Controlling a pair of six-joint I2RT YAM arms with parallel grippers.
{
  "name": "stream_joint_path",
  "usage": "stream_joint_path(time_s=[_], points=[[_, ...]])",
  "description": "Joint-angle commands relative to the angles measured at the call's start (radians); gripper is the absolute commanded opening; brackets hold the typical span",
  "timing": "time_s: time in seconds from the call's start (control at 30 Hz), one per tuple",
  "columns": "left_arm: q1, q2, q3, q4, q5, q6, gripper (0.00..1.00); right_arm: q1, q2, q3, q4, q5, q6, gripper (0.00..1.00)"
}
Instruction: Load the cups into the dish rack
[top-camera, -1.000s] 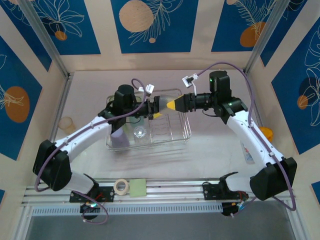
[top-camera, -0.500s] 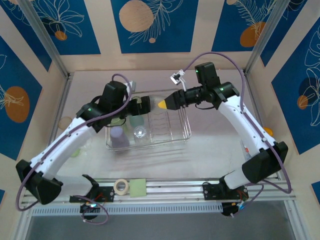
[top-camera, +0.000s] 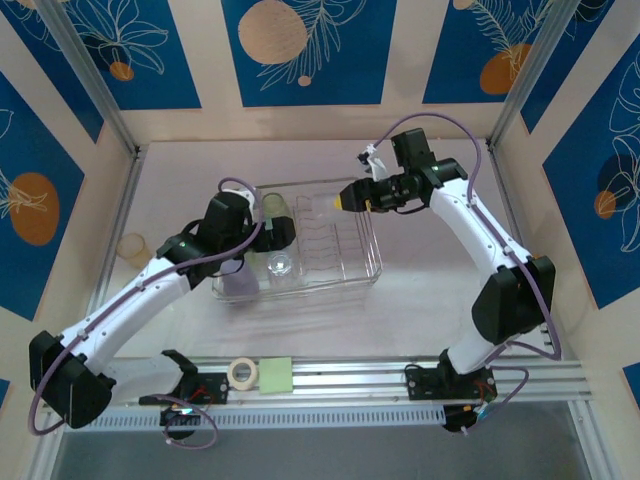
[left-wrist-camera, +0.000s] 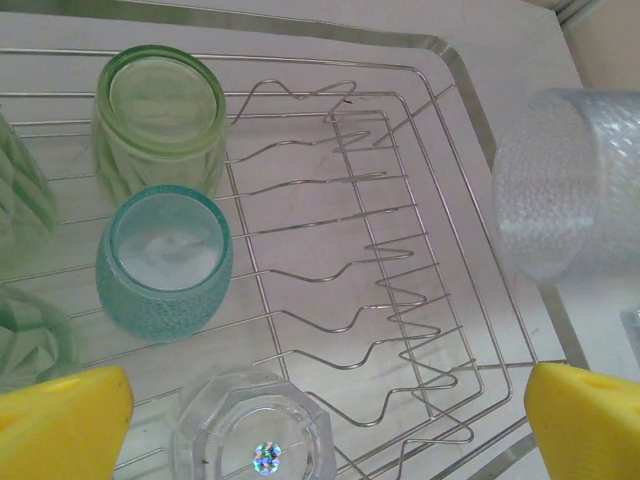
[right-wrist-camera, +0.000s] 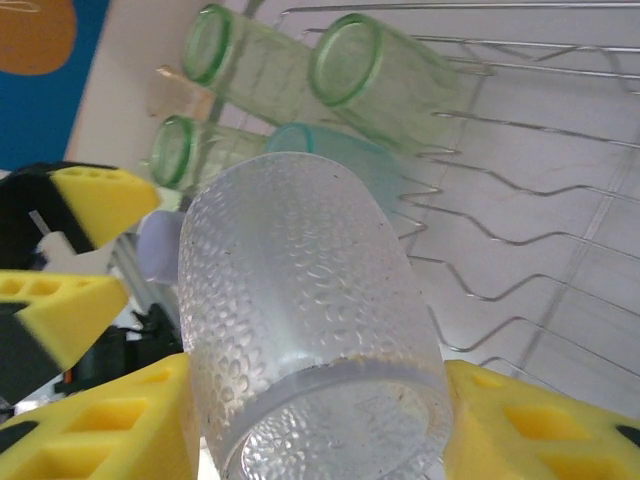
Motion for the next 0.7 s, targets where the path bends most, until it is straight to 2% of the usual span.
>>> stream_joint_path(time_s=[0.0, 0.3, 0.43, 0.67], points=[[0.0, -0.065, 0.032, -0.015, -0.066, 0.059, 1.0, 0.003, 0.014, 0.07, -0.124, 0.148, -0.058, 0.0], [0.001, -0.204, 0.008, -0.101, -0.195, 0.122, 1.0, 0.066, 0.094, 0.142, -0.207, 0.42, -0.097, 0.0], [0.0, -0.23, 0.003, -0.136, -0.215, 0.128, 1.0, 0.108, 0.169, 0.211, -0.255, 0.55, -0.139, 0.0], [0.001, -0.281, -0.017, -0.171, -0.244, 0.139, 1.0, 0.162, 0.285, 0.318, -0.301, 0.702, -0.18, 0.0]])
